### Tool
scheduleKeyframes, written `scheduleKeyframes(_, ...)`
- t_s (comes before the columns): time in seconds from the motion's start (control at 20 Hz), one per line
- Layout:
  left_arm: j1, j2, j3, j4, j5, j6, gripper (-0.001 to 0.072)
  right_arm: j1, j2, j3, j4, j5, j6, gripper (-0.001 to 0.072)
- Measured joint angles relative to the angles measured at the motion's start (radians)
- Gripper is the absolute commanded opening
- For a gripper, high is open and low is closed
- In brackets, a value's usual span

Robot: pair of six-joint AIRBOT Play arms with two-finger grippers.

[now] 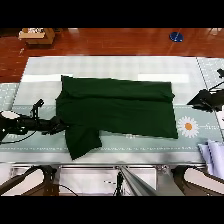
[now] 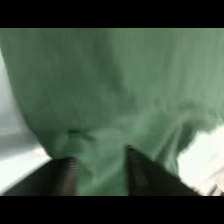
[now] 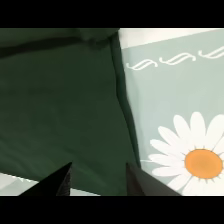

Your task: Fold the shirts.

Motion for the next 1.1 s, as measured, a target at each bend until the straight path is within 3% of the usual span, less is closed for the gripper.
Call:
scheduleKeyframes(0.05, -0.023, -0.005, -0.003, -0.014, 0.032, 0.001, 0.0025, 0.0, 0.006, 0.0, 0.005, -0.001, 0.0, 0.0435)
scheduleKeyframes(0.4, -0.085, -0.024, -0.007, -0.059, 0.06, 0.008, 0.0024, -0.044, 0.04, -0.015, -0.017, 0.021, 0.004, 0.0483)
scheduleKeyframes(0.65, -0.061, -0.026, -0.008, -0.057, 0.011, 0.038, 0.0024, -0.13, 0.089, -0.183, -0.035, 0.053, 0.011, 0.0482)
scheduleKeyframes(1.1, -0.049, -0.026, -0.008, -0.064, -0.017, 0.049, 0.0024, -0.154, 0.146, -0.486, -0.027, -0.105, -0.005, 0.048)
